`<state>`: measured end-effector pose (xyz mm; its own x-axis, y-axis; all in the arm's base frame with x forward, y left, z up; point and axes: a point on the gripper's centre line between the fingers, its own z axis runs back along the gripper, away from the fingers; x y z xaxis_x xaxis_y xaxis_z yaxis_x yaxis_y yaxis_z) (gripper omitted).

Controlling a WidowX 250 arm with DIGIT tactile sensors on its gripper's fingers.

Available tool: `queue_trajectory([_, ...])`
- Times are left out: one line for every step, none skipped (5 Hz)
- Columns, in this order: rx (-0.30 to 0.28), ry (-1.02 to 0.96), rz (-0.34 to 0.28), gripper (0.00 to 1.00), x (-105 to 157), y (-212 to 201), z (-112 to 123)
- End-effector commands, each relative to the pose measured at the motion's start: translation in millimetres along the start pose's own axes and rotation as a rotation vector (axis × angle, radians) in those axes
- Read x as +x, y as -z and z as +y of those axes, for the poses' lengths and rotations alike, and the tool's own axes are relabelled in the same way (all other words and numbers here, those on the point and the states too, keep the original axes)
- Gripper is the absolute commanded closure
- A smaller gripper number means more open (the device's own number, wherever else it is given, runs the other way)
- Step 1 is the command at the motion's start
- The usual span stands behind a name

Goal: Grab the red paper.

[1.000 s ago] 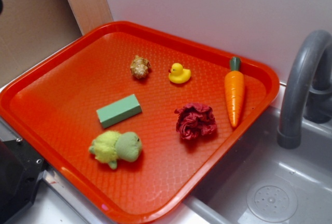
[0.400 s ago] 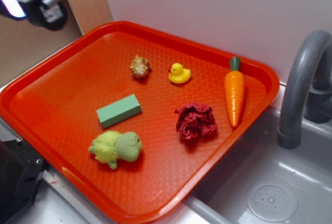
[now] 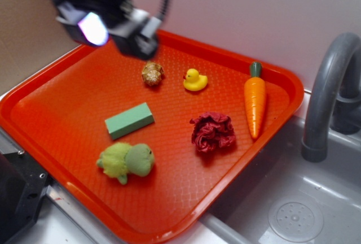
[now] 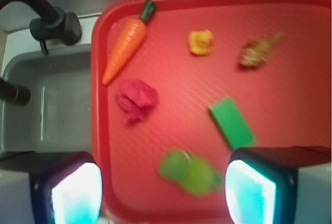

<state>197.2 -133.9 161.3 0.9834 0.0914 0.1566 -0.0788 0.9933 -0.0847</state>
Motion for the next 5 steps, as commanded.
queue_trajectory([0.004,-0.006,-0.049,0.00,10.7,45.7,-30.1])
queue_trajectory([0.020,-0.039,-0.117,0.00,17.7,66.3,-32.8])
queue_trajectory([0.069,-0.042,-0.178,0.00,24.8,83.7,-30.8])
queue_trajectory([0.093,-0.061,-0.228,0.00,34.0,102.9,-24.4])
queue_trajectory([0.072,-0.090,-0.214,0.00,41.3,133.9,-20.6])
